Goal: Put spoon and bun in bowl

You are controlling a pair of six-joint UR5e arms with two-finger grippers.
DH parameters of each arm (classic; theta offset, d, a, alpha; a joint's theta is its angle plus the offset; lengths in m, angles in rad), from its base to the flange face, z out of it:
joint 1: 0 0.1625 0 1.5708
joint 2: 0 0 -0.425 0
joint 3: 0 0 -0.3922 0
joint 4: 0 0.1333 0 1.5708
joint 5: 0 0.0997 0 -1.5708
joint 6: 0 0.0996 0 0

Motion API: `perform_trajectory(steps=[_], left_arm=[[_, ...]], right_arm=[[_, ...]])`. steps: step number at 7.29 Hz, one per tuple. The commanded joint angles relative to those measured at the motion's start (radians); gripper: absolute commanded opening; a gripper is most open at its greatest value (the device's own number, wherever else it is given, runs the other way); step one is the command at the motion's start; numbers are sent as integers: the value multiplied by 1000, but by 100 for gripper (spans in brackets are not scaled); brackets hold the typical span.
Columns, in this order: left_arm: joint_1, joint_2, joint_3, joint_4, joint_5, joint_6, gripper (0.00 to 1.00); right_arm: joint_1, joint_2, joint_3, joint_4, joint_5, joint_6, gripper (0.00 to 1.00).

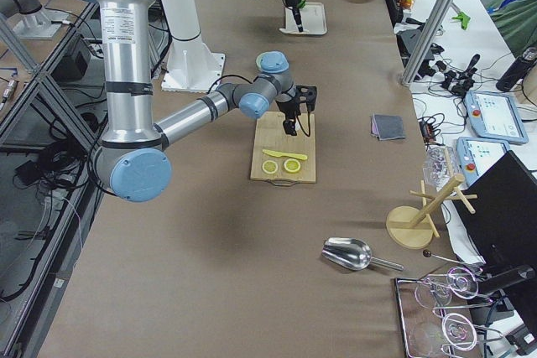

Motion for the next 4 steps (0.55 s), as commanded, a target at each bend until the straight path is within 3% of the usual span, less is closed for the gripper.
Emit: perform_trajectory(steps=[1, 4], left_arm=[[172, -186, -4, 209, 179, -149, 0], [207, -187, 0, 218, 216, -152, 0]], right_arm=[[-1, -1, 2, 0, 0, 1, 99], [-1, -1, 3, 0, 0, 0, 99]])
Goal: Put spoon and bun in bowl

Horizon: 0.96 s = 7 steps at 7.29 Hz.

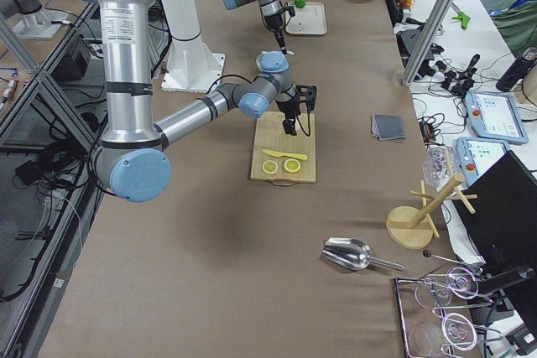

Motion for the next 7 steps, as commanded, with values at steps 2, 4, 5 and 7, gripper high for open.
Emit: perform_trajectory(steps=[2, 4, 5, 7], left_arm=[[8, -10, -14, 6, 11, 5, 98], [-4, 15, -61, 20, -24, 50, 98], [-50, 57, -106, 44, -93, 199, 98], [-250, 171, -120, 58, -333, 398, 98]], right_arm=[[0, -1, 8, 0, 0, 0, 99], [0, 1, 20, -21, 2, 1, 99], [-3, 57, 32, -123, 0, 32, 99], [-102, 188, 19, -326, -99, 55, 99]])
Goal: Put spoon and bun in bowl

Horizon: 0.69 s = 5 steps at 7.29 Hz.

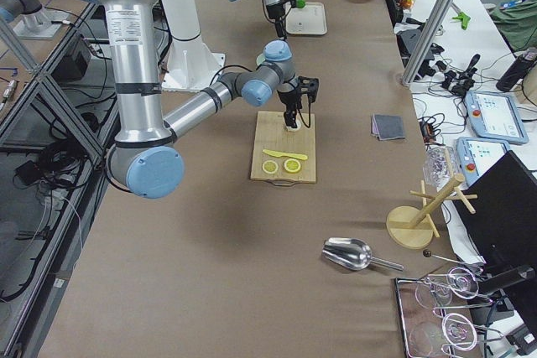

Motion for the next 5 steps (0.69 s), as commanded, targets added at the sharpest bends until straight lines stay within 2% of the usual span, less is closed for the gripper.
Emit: perform_trajectory(steps=[1, 2, 3, 5], left_arm=[[-214, 126, -9, -1, -242, 279, 98], [-270, 173, -11, -5, -263, 364, 98], [-278, 175, -9, -5, -263, 374, 98], [-278, 177, -8, -5, -263, 374, 98]], right_arm=[[-106, 76, -23, -113, -97, 38, 99], [-146, 81, -46, -104, -143, 48, 97], [-172, 82, -89, -102, -186, 40, 93], [-179, 86, -103, -101, -202, 40, 75]])
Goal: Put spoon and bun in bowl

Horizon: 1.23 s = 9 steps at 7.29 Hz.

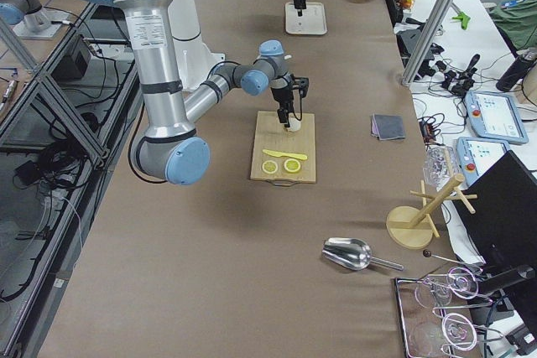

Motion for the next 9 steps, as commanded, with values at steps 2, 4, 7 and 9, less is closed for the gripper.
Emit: perform_trajectory(steps=[2, 4, 7, 9], left_arm=[[-5, 5, 1, 0, -3, 7, 98], [-5, 8, -1, 0, -1, 7, 98], [-5, 11, 2, 0, -1, 7, 98], [-4, 9, -1, -2, 2, 4, 98]], right_arm=[[-13, 30, -26, 1, -16, 3, 63], [-16, 42, -48, 1, -31, 1, 59], [-21, 44, -65, 3, -36, 4, 27], [-21, 76, -59, 1, -34, 9, 0]])
